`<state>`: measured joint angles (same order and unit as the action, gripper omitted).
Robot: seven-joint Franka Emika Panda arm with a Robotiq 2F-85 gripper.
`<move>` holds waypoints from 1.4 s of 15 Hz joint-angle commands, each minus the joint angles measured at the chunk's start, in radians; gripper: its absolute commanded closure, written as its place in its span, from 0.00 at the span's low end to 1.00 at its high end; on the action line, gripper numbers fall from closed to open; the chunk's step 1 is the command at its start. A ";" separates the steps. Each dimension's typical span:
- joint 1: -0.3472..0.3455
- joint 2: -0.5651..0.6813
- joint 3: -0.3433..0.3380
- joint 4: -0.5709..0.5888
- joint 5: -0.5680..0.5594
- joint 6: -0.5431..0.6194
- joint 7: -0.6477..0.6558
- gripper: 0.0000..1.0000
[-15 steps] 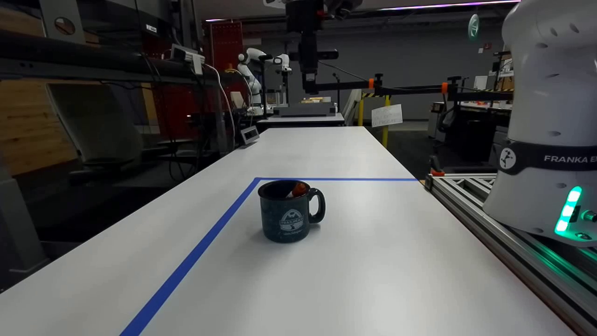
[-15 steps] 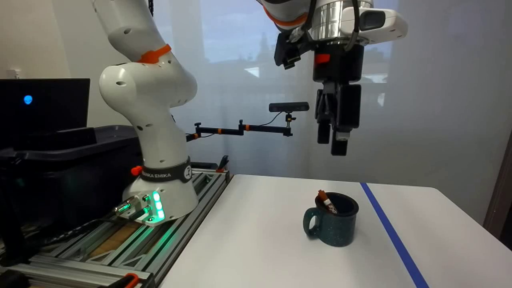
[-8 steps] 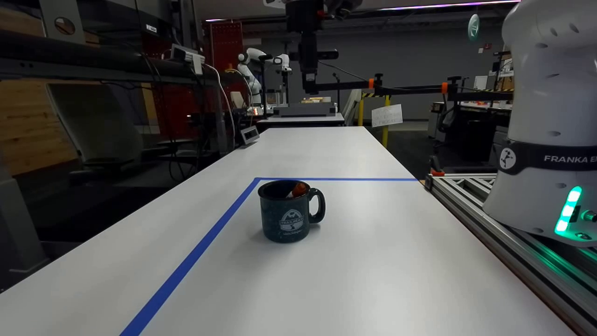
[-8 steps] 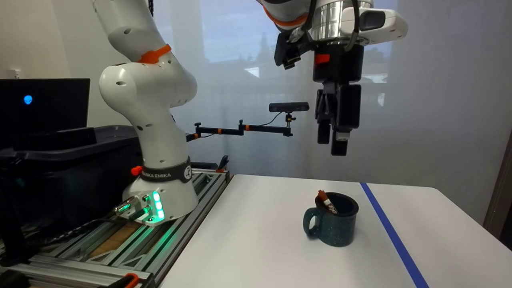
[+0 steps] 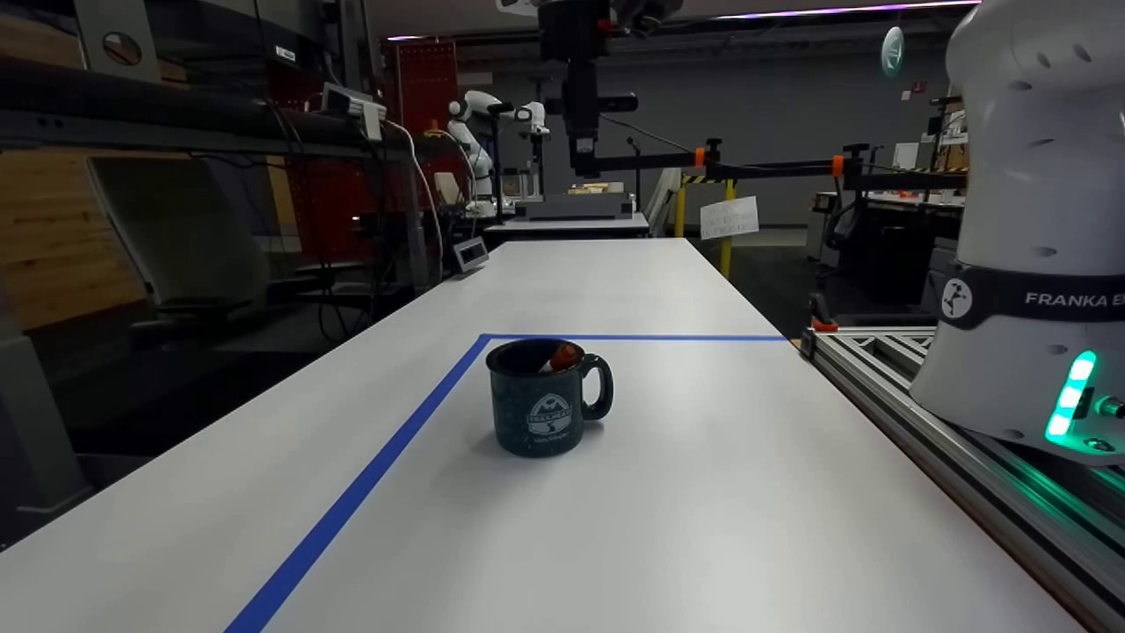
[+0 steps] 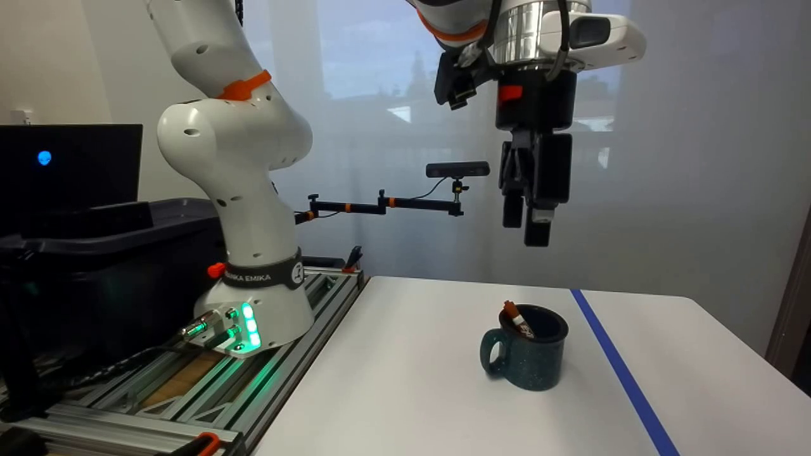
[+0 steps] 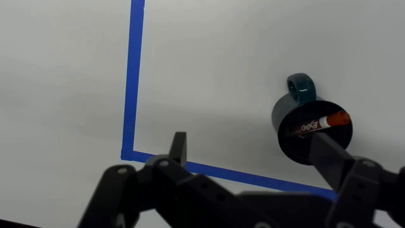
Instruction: Remove the marker from the cup
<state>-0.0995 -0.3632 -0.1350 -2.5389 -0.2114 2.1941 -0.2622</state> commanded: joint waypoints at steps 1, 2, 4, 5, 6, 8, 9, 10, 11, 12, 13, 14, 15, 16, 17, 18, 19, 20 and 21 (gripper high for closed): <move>0.000 0.000 0.001 0.001 0.001 -0.002 0.000 0.00; 0.000 0.000 0.001 0.001 0.001 -0.002 0.000 0.00; -0.021 -0.007 0.024 0.006 -0.071 -0.046 0.029 0.00; -0.020 -0.015 0.044 0.012 -0.101 -0.107 0.040 0.00; -0.017 -0.029 0.067 0.015 -0.138 -0.183 0.057 0.00; 0.002 -0.050 0.099 0.022 -0.171 -0.320 0.067 0.00; 0.012 -0.055 0.115 0.029 -0.182 -0.391 0.063 0.00; 0.025 -0.056 0.127 0.041 -0.187 -0.467 0.049 0.00; 0.038 -0.057 0.142 0.050 -0.195 -0.539 0.046 0.00; 0.035 -0.033 0.104 0.034 -0.166 -0.433 0.051 0.00; 0.046 -0.038 0.115 0.041 -0.171 -0.483 0.052 0.00; 0.052 -0.041 0.121 0.044 -0.173 -0.506 0.052 0.00; 0.055 -0.042 0.123 0.046 -0.174 -0.514 0.052 0.00; 0.055 -0.042 0.122 0.046 -0.176 -0.516 0.052 0.00; 0.055 -0.042 0.122 0.046 -0.176 -0.516 0.052 0.00; 0.055 -0.042 0.122 0.046 -0.177 -0.516 0.052 0.00; 0.055 -0.042 0.122 0.046 -0.177 -0.516 0.052 0.00; 0.055 -0.042 0.122 0.046 -0.177 -0.516 0.052 0.00; 0.055 -0.042 0.122 0.046 -0.177 -0.516 0.052 0.00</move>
